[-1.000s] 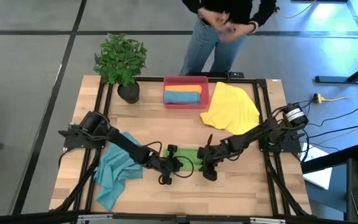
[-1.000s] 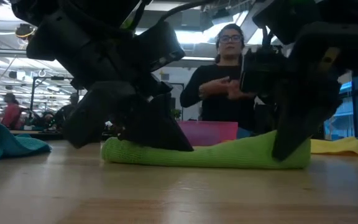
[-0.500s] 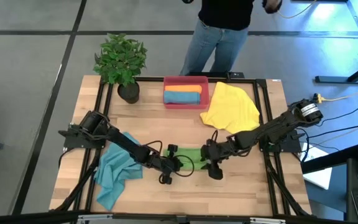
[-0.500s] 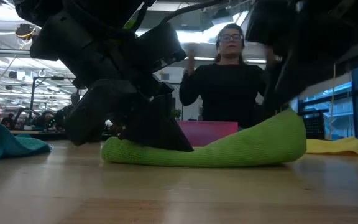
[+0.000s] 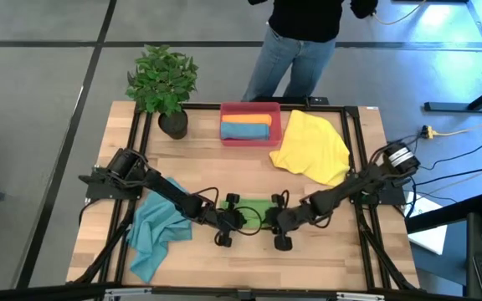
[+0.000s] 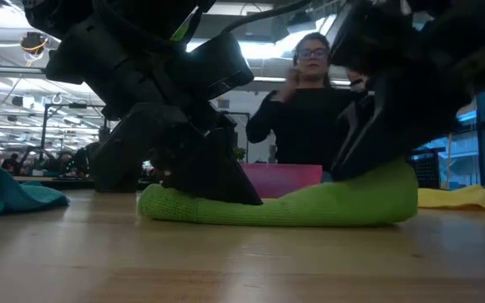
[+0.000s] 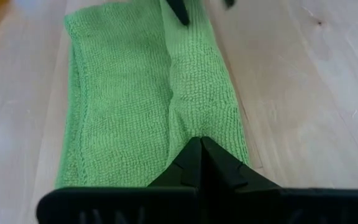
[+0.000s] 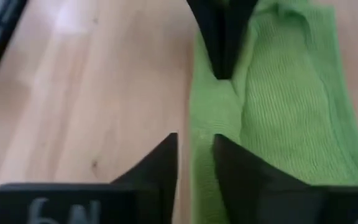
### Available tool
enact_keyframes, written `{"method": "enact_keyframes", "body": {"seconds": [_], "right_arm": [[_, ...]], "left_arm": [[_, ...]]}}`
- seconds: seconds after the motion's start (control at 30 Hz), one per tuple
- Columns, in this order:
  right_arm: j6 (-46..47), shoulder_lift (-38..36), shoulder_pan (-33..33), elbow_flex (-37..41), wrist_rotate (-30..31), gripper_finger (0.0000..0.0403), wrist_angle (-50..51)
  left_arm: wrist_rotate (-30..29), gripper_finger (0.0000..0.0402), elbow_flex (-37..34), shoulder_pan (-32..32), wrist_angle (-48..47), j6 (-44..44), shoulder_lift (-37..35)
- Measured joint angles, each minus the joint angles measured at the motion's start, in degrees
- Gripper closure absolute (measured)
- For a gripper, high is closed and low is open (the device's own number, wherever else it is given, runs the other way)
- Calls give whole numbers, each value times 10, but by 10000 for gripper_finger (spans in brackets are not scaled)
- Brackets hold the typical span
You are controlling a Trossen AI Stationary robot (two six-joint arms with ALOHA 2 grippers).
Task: Roll microfiber towels into tight, uniform cylinder then place into a basket
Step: Roll the green towel
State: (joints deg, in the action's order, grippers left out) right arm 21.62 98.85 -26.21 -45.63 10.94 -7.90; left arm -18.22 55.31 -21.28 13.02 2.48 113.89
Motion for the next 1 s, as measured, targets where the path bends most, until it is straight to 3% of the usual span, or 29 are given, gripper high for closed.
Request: {"method": "enact_keyframes", "body": {"seconds": [0.17,0.23,0.63,0.87,0.93,1.0], "right_arm": [[24,20,19,0,0,382,-1],[36,21,29,0,0,396,2],[68,36,57,-1,-25,399,27],[84,37,59,-1,-30,387,29],[83,37,59,-1,-30,388,29],[84,38,60,-1,-30,393,29]], "left_arm": [[0,398,0,0,1,0,0],[0,393,0,0,3,-4,0],[13,311,-3,-7,-28,-30,-64],[12,266,-2,-44,-27,-40,-67],[-6,260,-2,-60,-35,-60,-67],[-64,257,-2,-75,-49,-73,-67]]}}
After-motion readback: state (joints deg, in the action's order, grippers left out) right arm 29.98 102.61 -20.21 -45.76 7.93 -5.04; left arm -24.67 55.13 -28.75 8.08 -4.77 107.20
